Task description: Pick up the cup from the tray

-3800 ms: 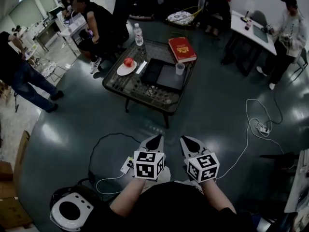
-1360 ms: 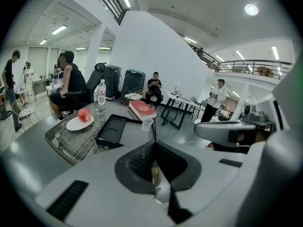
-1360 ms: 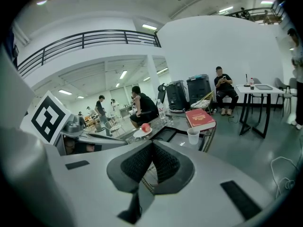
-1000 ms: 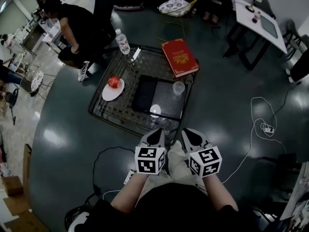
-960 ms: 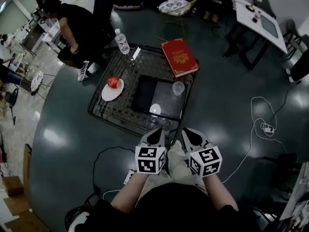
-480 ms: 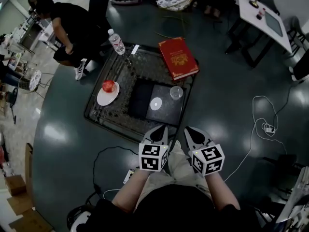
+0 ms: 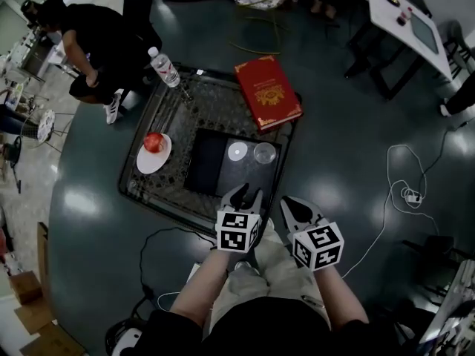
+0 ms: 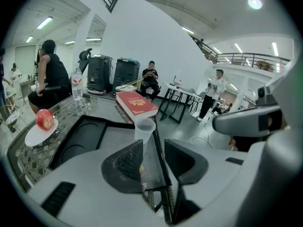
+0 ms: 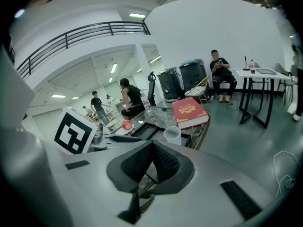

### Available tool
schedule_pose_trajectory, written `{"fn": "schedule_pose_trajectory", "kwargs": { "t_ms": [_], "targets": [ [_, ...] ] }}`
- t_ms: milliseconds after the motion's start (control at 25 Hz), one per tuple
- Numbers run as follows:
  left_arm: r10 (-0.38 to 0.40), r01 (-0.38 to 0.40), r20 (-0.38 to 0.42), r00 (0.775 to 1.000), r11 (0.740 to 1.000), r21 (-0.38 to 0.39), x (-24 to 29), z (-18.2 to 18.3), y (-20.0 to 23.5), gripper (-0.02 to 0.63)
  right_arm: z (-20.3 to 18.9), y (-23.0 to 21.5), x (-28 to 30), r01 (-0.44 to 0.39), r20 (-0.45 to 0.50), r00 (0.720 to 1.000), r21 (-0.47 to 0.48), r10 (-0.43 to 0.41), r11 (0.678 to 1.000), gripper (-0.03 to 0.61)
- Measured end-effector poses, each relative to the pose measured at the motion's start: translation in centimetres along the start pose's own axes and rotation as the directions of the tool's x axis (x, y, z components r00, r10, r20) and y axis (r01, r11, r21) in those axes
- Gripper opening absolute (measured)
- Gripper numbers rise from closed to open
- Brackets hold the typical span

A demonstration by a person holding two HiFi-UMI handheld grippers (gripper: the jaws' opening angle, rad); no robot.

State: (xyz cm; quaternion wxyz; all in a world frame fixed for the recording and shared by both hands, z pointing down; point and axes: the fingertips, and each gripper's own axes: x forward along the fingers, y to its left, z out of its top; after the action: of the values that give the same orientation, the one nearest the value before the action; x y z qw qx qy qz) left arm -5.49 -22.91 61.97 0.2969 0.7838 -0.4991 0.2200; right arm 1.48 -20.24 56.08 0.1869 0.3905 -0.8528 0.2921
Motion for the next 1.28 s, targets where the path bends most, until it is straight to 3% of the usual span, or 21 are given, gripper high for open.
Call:
{"fn": "schedule_pose_trajectory", "kwargs": {
  "t_ms": [400,760,960,1280],
  "targets": [
    [0.026,-0.022,-0.059,0.998,0.997,0.068,7.1,-1.3,2.6,0.215,-0.9,-2.4,2.4,0.007,-0.024,1.000,0.060,-0.005,0.998,0.011],
    [0.029,-0.016,-0.073,0.997,0.984,0.177,11.7,-0.4,2.9,0.284,-1.5,-3.9,3.5,0.016,-0.036,0.999,0.100,-0.012,0.995,0.011],
    [0.030,-0.013,-0.083,0.996,0.981,0.194,13.7,-0.2,3.2,0.325,-1.8,-4.7,3.9,0.021,-0.041,0.999,0.111,-0.017,0.994,0.011],
    [0.056,-0.036,-0.083,0.995,0.973,0.226,15.8,0.0,3.4,0.328,-2.5,-5.8,3.7,0.039,-0.049,0.998,0.130,-0.033,0.991,0.011]
  ]
}}
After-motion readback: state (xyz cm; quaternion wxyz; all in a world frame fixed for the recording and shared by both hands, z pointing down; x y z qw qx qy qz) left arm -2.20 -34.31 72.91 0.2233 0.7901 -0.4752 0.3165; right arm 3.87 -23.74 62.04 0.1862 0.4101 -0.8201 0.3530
